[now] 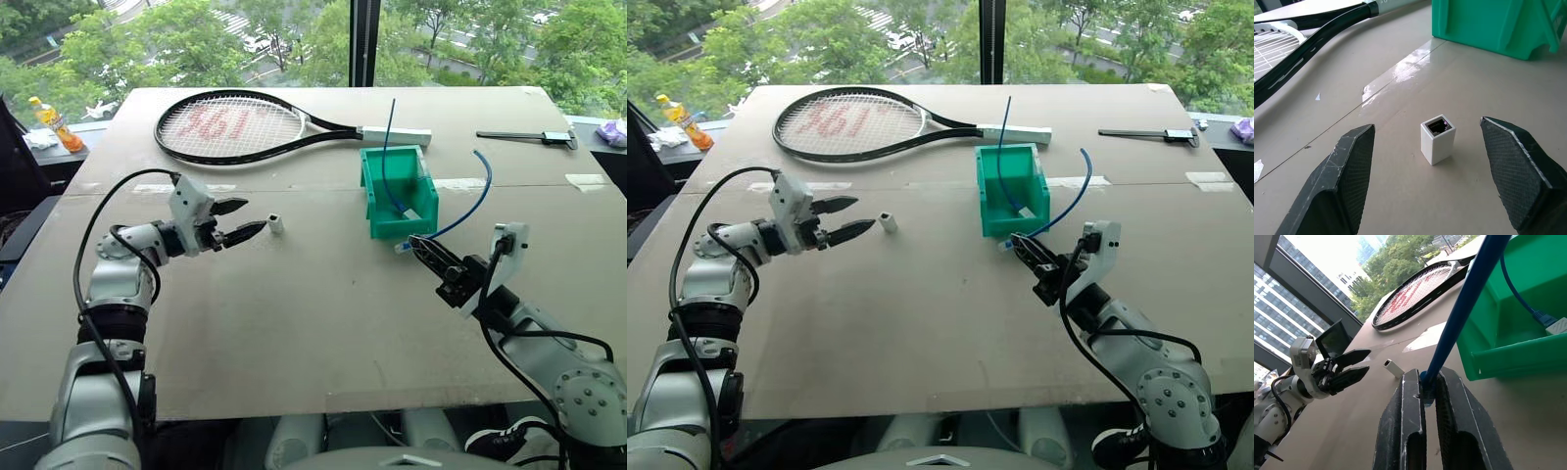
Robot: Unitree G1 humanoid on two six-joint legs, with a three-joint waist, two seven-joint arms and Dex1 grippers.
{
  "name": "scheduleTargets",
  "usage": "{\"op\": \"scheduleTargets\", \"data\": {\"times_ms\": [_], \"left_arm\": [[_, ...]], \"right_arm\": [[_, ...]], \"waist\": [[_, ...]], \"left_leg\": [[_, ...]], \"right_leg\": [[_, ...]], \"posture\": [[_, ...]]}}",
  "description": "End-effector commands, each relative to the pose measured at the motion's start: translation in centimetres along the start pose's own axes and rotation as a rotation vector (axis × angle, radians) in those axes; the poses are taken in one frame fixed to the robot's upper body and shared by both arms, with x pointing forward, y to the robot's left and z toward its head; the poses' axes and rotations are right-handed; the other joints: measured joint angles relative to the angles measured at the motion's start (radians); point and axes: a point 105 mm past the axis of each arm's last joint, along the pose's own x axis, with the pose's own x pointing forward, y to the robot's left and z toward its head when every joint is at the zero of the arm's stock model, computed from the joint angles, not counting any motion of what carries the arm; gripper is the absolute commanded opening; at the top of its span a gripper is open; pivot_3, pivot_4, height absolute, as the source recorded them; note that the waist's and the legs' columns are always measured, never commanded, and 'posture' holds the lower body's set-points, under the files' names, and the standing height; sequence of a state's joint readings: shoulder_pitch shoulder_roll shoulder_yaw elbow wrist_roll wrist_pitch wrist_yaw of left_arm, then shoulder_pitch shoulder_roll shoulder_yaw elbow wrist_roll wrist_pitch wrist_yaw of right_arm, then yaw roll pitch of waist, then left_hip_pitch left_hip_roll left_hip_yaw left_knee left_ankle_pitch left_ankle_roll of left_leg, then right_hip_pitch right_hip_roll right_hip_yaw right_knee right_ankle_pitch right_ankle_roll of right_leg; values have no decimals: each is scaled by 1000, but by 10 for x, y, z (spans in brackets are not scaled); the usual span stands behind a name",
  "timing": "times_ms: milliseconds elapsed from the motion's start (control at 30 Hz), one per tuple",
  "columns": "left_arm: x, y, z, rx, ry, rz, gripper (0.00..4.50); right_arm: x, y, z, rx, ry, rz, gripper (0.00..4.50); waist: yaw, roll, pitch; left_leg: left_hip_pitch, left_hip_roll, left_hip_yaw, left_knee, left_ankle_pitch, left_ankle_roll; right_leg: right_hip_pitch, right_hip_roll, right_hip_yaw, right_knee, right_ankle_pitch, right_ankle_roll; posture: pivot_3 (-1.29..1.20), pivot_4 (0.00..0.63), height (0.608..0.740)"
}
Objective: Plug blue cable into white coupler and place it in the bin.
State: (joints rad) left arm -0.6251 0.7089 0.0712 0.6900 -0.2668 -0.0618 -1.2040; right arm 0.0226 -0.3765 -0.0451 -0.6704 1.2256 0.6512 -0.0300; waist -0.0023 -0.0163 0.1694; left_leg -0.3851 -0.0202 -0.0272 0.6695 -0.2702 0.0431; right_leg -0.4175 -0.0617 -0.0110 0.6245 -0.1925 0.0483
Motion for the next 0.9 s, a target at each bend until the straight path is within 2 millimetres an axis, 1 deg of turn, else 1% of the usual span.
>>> {"op": "scheduleTargets", "data": {"times_ms": [33,200,333,533,733,900], "left_arm": [[4,5,1,48,34,-42,3511],[10,11,1,94,84,-64,3511],[14,15,5,120,104,-67,3511],[21,15,4,179,157,-97,3511],[29,13,2,199,178,-114,3511],[33,12,-3,205,206,-109,3511]], "right_arm": [[-3,10,6,-23,-29,27,0],[-6,11,5,-25,-39,12,0],[-7,11,5,-23,-43,4,0],[-8,12,5,-21,-52,-2,0],[-11,12,5,-26,-57,-14,0],[-12,13,5,-27,-59,-22,0]], "waist": [[-2,-1,0],[-4,-2,1],[-6,-2,1],[-6,-3,1],[-6,-4,2],[-7,-4,2]], "left_leg": [[0,0,0,0,0,0],[-1,0,-1,0,0,0],[-2,0,-1,0,0,0],[-2,0,-1,0,0,0],[-2,0,-1,0,0,0],[-2,0,-1,0,0,0]], "right_leg": [[0,0,0,0,0,1],[-1,0,0,0,1,1],[-1,0,0,0,1,1],[-1,0,-1,0,1,1],[-1,0,-1,0,1,1],[-1,0,-1,1,1,1]], "posture": [[0,150,740],[0,150,740],[0,150,740],[0,150,740],[0,150,740],[0,150,740]]}}
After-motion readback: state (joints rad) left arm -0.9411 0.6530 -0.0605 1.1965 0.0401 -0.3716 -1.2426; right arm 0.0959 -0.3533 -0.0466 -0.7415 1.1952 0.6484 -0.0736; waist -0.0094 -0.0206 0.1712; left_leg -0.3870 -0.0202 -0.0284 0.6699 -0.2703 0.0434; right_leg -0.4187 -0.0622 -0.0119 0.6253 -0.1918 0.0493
